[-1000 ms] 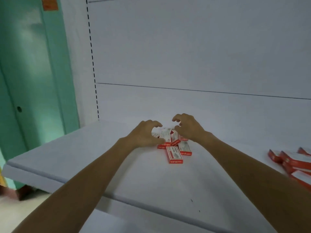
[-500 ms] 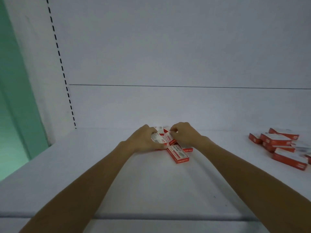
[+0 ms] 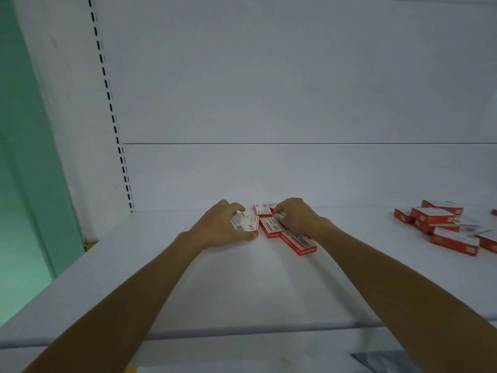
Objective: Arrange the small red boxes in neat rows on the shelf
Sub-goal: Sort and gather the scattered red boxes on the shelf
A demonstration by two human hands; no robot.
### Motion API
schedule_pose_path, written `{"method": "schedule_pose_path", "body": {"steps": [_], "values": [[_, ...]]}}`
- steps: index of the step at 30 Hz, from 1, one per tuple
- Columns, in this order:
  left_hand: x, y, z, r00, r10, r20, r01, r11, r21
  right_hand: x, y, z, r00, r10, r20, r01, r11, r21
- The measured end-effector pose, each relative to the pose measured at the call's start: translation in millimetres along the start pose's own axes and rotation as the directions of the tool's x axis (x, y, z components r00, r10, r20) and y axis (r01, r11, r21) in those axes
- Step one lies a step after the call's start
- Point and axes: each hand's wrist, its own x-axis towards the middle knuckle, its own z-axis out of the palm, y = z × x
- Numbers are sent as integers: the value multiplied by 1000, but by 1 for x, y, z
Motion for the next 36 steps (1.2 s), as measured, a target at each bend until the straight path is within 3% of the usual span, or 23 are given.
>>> {"method": "schedule_pose_path", "body": {"steps": [5, 17, 25, 29, 32, 36], "values": [[-7, 6, -1, 1000, 20, -6, -20, 1000, -14, -10, 1, 1, 973, 105, -206, -90, 993, 78], [5, 74, 29, 986, 168, 2, -168, 985, -30, -69, 62, -28, 942, 138, -305, -155, 987, -33], [26, 215, 100, 924, 376, 68, -363, 919, -151, -165, 180, -84, 872, 301, -386, -325, 946, 3], [28, 306, 147, 866, 488, 111, -448, 855, -259, -240, 259, -117, 820, 426, -382, -485, 872, -70], [24, 375, 182, 829, 547, 114, -482, 804, -348, -298, 311, -141, 762, 493, -420, -571, 818, -77], [18, 452, 224, 797, 589, 135, -503, 771, -391, -361, 363, -171, 745, 517, -422, -606, 788, -106]]}}
